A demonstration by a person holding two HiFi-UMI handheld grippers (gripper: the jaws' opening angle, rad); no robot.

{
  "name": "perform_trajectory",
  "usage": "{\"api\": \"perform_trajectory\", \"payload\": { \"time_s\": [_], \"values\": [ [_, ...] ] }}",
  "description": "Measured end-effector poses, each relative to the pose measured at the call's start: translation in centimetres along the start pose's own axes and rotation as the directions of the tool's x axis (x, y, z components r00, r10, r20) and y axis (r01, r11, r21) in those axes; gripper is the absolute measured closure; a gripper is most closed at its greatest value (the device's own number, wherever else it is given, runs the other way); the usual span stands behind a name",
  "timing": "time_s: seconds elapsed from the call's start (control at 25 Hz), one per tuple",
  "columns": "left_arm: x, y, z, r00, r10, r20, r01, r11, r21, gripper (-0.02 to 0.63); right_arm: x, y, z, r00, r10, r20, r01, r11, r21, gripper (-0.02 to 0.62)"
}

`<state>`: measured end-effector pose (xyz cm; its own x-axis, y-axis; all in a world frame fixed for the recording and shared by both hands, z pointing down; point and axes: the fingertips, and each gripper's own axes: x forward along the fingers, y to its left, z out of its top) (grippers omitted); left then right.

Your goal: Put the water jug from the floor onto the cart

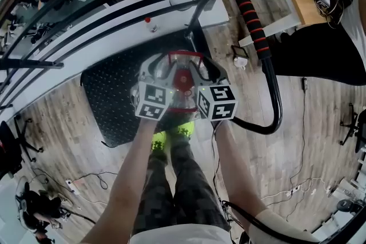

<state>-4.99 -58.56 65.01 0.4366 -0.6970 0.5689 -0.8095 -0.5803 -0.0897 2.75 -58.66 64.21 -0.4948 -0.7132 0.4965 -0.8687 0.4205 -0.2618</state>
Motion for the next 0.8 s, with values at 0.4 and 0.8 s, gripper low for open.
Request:
{"api": "perform_trajectory", "payload": {
  "time_s": [0.4, 0.8],
  "values": [
    [-1.3, 0.7, 1.0, 1.0, 0.021, 0.02, -0.021, 1.0, -0.001, 0.46, -1.4, -0.8, 0.5, 0.999, -0.051, 0.011, 0.051, 0.999, -0.005, 0.423],
    [-5.6, 0.3, 7.7, 0.99, 0.017, 0.138, -0.019, 1.0, 0.009, 0.462, -5.4, 1.8, 6.0, 0.992, -0.039, 0.123, 0.045, 0.998, -0.047, 0.423]
  ]
}}
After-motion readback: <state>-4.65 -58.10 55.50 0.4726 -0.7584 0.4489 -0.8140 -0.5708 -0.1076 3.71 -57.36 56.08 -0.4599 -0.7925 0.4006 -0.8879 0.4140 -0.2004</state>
